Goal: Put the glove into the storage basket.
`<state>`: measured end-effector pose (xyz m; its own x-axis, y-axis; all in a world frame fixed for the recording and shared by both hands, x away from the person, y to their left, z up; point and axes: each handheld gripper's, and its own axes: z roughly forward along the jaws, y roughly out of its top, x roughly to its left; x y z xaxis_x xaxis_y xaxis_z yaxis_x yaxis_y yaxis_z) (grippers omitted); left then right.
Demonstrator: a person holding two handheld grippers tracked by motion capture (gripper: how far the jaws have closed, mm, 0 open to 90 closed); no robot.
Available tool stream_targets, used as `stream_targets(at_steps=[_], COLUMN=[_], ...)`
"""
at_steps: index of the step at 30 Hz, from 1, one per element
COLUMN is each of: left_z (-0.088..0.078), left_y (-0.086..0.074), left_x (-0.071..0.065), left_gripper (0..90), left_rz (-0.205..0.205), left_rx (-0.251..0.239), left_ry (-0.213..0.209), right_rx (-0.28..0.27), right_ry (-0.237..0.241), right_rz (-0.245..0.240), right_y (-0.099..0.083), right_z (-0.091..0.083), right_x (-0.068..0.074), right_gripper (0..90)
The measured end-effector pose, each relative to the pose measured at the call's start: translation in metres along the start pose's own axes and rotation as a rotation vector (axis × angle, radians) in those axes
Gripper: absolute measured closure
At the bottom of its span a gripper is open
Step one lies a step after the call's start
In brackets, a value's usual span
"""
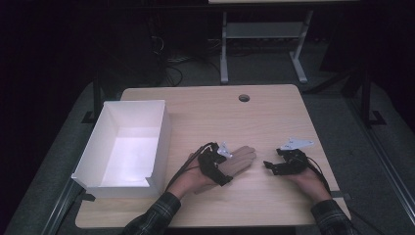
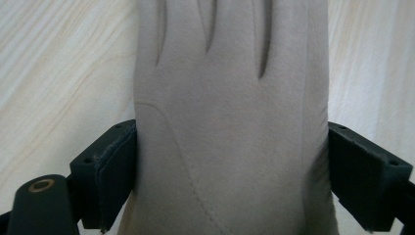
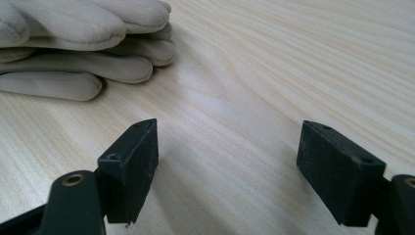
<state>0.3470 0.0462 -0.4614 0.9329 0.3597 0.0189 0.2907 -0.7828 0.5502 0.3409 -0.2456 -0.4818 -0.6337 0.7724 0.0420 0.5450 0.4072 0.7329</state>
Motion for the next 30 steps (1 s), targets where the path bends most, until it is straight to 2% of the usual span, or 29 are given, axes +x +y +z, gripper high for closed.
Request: stream_targets(at_steps=[5,8,9,15,16,18,19,23,26,28,30], left_z=[-0.001,-0.002,-0.003,-0.008,-0.008,-0.009,-0.009,-0.01,-0.012,-0.014,-0.02], left_y=[-0.002,-0.002,-0.002,-0.002,-0.002,-0.002,-0.002,-0.003,-0.003,-0.003,0.0], left_x=[-0.001,0.0,-0.001,0.002,0.002,0.003,0.005,0.007,0.01,0.012,0.012], left_gripper=[13.4,21.3,21.3,54.4,58.5,63.5,65.0,66.5,66.6,66.7,66.6], left_rz=[-0.011,-0.009,-0.016,-0.01,-0.027,-0.031,-0.058,-0.087,-0.131,-0.132,-0.151], left_rx=[-0.01,-0.01,-0.019,-0.026,-0.034,-0.03,-0.041,-0.054,-0.073,-0.073,-0.091], left_ry=[0.003,0.007,0.008,0.013,0.014,0.008,0.002,-0.012,-0.055,-0.064,-0.077], right_rx=[-0.002,-0.002,-0.002,-0.002,-0.002,-0.002,-0.002,-0.001,-0.001,-0.001,-0.001], right_ry=[0.0,0.0,0.0,-0.001,-0.001,-0.001,-0.001,-0.001,-0.001,-0.001,-0.001], right_rz=[-0.001,-0.001,-0.001,-0.001,-0.001,-0.001,-0.002,-0.002,0.0,0.0,0.0], right_y=[0.0,0.0,0.0,0.0,0.0,0.0,0.0,0.0,0.0,0.0,0.0], right_z=[0.001,0.001,0.001,0.001,0.001,0.001,0.001,0.001,0.001,0.001,0.001], right_x=[0.0,0.0,0.0,0.0,0.0,0.0,0.0,0.0,0.0,0.0,0.0], right_gripper=[22.8,22.7,22.7,22.7,22.7,22.7,22.7,22.7,22.6,22.6,22.6])
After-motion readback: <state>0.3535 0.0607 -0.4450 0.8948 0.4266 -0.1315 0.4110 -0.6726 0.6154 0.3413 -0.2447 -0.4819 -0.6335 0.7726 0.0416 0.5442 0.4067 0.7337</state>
